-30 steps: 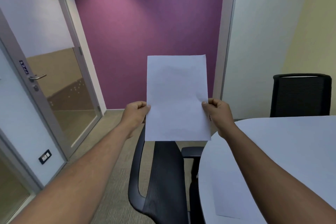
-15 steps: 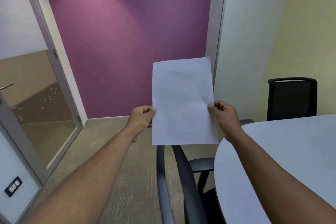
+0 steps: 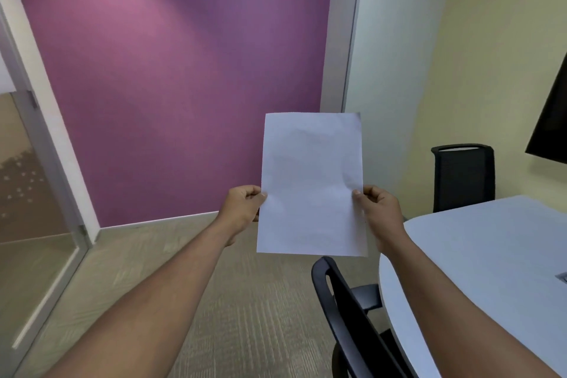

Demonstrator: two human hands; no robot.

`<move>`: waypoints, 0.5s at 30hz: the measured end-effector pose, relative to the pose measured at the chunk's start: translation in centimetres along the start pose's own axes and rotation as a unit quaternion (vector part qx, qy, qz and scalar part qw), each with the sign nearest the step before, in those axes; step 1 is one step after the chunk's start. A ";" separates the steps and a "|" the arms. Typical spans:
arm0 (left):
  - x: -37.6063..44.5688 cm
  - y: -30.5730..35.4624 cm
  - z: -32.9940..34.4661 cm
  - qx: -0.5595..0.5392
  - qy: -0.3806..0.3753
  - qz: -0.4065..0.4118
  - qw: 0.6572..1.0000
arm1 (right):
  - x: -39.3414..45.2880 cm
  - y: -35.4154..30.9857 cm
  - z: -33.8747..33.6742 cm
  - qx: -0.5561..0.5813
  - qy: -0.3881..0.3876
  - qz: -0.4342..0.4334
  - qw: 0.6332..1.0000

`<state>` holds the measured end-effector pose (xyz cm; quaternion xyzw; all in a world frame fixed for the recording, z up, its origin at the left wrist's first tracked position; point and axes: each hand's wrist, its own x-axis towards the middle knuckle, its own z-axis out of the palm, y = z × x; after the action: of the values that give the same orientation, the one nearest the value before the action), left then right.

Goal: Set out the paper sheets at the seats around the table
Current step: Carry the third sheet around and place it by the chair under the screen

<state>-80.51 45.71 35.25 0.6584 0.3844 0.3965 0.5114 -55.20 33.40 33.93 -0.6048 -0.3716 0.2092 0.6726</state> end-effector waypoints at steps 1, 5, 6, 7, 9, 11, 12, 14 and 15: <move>0.7 -0.3 -0.3 0.000 0.001 0.002 1.000 | 0.3 0.0 0.5 0.000 0.003 -0.001 1.000; 3.7 -1.7 -0.7 0.006 -0.001 0.015 1.000 | 2.0 0.6 2.1 0.002 0.021 0.001 1.000; 4.4 -2.1 -0.6 0.008 -0.006 0.019 1.000 | 2.6 0.9 2.4 0.001 0.027 0.003 1.000; 5.3 -2.5 -0.5 0.009 -0.012 0.021 1.000 | 3.3 1.4 2.8 -0.001 0.033 0.005 0.999; 7.2 -3.0 -0.3 0.009 -0.019 0.024 0.999 | 4.9 2.3 3.4 -0.003 0.048 0.007 0.999; 9.6 -3.4 -0.1 0.014 -0.021 0.030 0.999 | 6.9 3.2 4.1 -0.004 0.059 0.005 0.998; 10.8 -3.5 -0.1 0.015 -0.024 0.034 0.999 | 8.0 3.7 4.4 -0.003 0.065 0.004 0.998; 13.4 -3.8 0.1 0.019 -0.035 0.039 0.998 | 10.2 4.5 4.9 0.004 0.077 0.001 0.997; 14.8 -3.9 0.2 0.023 -0.042 0.041 0.998 | 11.4 4.8 5.2 0.008 0.081 -0.001 0.997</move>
<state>-74.96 59.88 33.31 0.7010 0.3442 0.3804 0.4953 -51.00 46.03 32.02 -0.6137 -0.3150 0.1615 0.7057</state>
